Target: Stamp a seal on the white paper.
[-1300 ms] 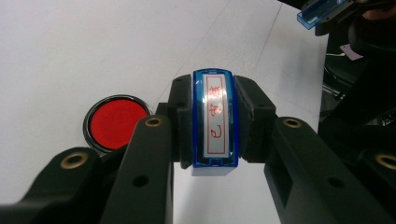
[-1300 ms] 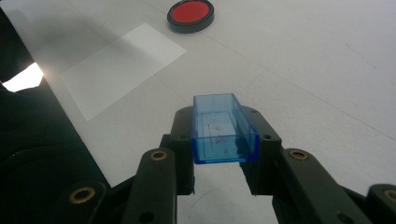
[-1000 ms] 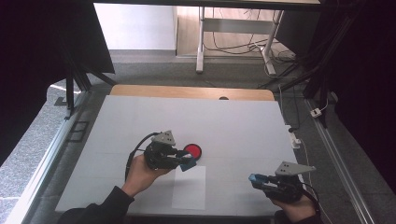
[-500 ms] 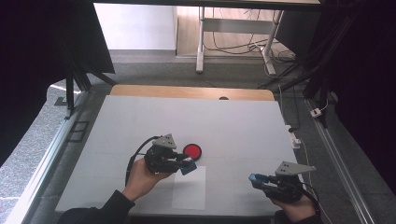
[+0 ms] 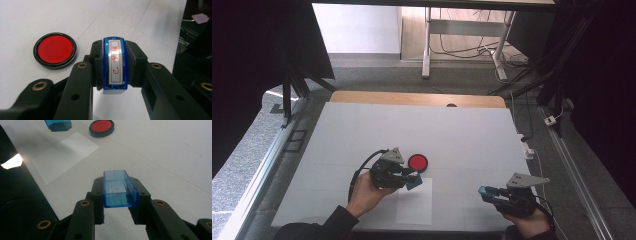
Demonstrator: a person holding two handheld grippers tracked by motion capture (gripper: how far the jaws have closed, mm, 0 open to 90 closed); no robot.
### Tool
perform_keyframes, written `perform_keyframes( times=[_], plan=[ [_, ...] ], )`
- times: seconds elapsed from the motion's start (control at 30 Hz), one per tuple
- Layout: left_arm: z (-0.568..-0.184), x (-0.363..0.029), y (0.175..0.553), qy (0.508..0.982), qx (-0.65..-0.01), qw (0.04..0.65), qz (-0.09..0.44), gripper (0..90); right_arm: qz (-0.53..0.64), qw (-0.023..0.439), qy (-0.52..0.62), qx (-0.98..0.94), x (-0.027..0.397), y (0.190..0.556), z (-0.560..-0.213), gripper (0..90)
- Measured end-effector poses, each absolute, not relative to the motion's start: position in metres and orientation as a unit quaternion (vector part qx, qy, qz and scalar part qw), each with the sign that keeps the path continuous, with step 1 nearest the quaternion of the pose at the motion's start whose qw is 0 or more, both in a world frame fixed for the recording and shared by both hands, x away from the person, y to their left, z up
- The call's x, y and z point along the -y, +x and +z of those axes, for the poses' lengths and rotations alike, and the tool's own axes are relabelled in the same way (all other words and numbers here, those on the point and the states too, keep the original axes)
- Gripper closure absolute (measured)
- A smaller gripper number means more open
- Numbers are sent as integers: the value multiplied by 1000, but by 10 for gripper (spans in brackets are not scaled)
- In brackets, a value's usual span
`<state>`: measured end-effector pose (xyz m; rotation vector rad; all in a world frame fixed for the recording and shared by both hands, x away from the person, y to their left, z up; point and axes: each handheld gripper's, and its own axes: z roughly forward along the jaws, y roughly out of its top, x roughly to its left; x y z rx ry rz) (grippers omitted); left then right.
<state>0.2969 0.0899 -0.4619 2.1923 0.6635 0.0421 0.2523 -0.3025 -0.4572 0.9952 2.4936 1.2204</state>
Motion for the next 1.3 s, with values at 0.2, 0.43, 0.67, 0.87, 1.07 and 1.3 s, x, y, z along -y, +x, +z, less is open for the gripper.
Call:
perform_keyframes(
  times=[0.2, 0.43, 0.67, 0.87, 1.07, 1.3],
  plan=[
    [-467, -88, 298, 873, -269, 408, 18, 702, 412, 96, 336, -842, 302, 252, -457, 684],
    [-476, -84, 300, 877, -270, 396, 19, 702, 410, 95, 335, -843, 302, 252, -457, 684],
    [-484, -80, 302, 882, -271, 385, 18, 702, 412, 94, 335, -842, 302, 252, -457, 684],
    [-490, -74, 301, 888, -266, 373, 20, 703, 410, 93, 336, -843, 302, 253, -458, 684],
    [-495, -68, 299, 895, -261, 361, 28, 703, 410, 92, 336, -843, 302, 252, -458, 684],
    [-499, -65, 298, 898, -258, 355, 32, 703, 410, 92, 336, -843, 302, 252, -458, 684]
  ],
)
